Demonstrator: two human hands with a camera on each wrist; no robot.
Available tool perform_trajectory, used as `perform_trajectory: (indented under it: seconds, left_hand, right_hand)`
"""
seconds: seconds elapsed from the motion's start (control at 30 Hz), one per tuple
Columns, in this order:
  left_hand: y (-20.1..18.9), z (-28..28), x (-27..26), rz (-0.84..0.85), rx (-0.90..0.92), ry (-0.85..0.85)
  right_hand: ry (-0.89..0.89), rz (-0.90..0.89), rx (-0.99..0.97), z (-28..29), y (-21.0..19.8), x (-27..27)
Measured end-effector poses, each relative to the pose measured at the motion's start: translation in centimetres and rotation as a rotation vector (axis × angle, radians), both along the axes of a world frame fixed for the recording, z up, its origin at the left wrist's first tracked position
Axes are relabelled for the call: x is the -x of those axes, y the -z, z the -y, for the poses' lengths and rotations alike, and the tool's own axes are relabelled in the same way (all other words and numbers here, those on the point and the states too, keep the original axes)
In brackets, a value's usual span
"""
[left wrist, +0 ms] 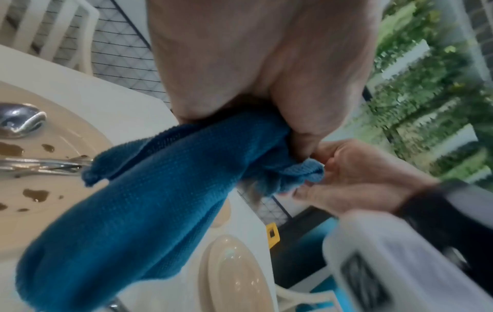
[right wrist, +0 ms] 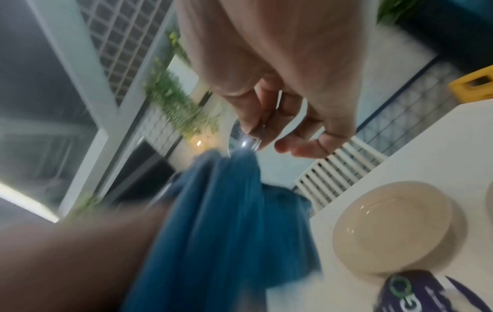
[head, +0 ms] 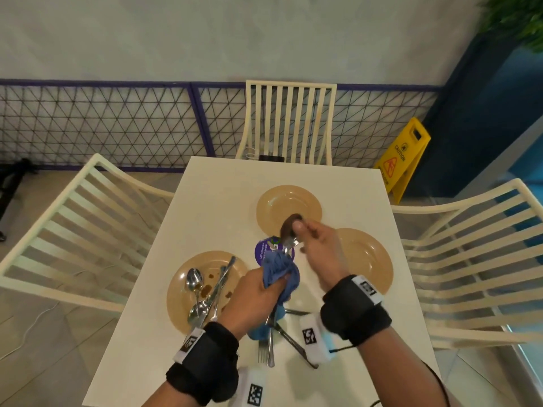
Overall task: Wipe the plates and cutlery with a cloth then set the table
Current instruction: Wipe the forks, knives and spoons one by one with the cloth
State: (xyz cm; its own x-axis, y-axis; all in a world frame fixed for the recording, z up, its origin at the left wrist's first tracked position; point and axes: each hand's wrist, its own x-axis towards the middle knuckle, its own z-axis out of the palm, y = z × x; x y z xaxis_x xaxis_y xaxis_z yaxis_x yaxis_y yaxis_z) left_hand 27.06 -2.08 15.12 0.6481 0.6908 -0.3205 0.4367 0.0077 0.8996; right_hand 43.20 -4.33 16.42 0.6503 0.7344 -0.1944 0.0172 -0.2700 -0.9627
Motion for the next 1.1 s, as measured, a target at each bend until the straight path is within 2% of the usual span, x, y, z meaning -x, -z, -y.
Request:
perform_trajectory:
  seconds: [0.1,0.23,0.3,0.37,0.43,0.53,0.6,0.73,0.83,0.97,1.1]
  left_hand:
    - [0.7,0.2,0.6,-0.033,-0.008,0.037]
    - [0.4,-1.1,0.2,0.010,0.000,-0.058]
    - [0.3,-1.0,0.0,0.010,-0.002,-0.005]
    - [0.5,-0.3,0.5,-0.069,-0.047,0.108]
    - [0.9,-0.1,1.2,-0.104,-0.042,0.129]
    - [1.4,-0.7,1.4,-0.073,-0.017,0.020]
    - [1.3,-0.9,1.4,-0.056,-0.035,-0.016]
    - [2.1,-0.5,3.1,-0.109,-0.019,0.110]
    - [2.7,-1.1,5.1,-0.176,-0.007,0.121]
    - [3.7,-2.8,8.3,-0.234,0.036,0.007]
    - [4.5,-4.4,11.7,-0.267,0.086,-0.165]
  right_hand:
    - [0.101,-0.120,-0.050,0.3,-0.7,-2.1]
    - [-0.100,-0.061,0.029,0.8,1.4,0.7]
    - [-0.038,-0.079,0.023,0.5,1.8,0.2]
    - [0.115,-0.144,-0.011,0.1,1.7,-1.6]
    - [0.158,-0.184,-0.017,0.2,2.3,-2.5]
    - [-0.014,-0.225,0.048,0.7,3.7,0.2]
    - [-0.054,-0.291,0.043,0.3,3.9,1.3]
    - [0.146,-0.428,-0.040,-1.3,2.7,-1.1]
    - [0.201,-0.499,-0.064,-1.6,3.5,-1.8]
    - [0.186,-0.564,0.058,-1.2,6.8,-1.1]
    - [0.053,-0.460,0.331,-0.6,11.7,0.5]
